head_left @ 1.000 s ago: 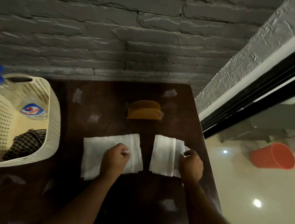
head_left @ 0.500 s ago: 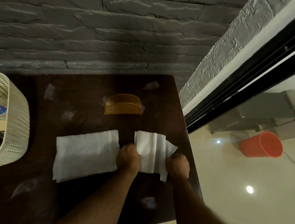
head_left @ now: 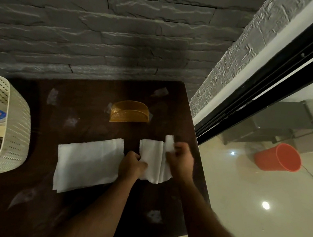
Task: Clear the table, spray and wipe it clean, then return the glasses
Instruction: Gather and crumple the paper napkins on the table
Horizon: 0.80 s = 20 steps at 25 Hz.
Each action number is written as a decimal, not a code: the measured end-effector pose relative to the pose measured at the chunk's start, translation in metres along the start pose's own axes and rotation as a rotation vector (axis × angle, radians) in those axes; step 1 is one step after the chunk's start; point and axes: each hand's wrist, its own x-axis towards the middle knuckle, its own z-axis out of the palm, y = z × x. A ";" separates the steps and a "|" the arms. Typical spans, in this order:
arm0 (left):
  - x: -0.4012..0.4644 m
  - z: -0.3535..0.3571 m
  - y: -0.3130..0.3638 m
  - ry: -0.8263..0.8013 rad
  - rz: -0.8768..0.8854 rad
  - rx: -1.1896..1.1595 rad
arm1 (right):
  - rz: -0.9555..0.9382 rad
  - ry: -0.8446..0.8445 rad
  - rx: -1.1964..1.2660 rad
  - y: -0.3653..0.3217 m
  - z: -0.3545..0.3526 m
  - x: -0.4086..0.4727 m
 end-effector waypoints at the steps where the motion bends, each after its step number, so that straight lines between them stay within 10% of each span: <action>1: 0.001 -0.001 0.000 -0.022 -0.023 -0.045 | -0.048 -0.080 -0.031 -0.003 0.010 -0.004; 13: 0.010 0.002 -0.002 -0.073 -0.065 -0.189 | 0.405 -0.466 0.636 0.012 0.026 -0.019; 20: 0.015 0.002 -0.008 -0.097 -0.124 -0.268 | 0.299 -0.067 0.158 0.027 0.021 -0.002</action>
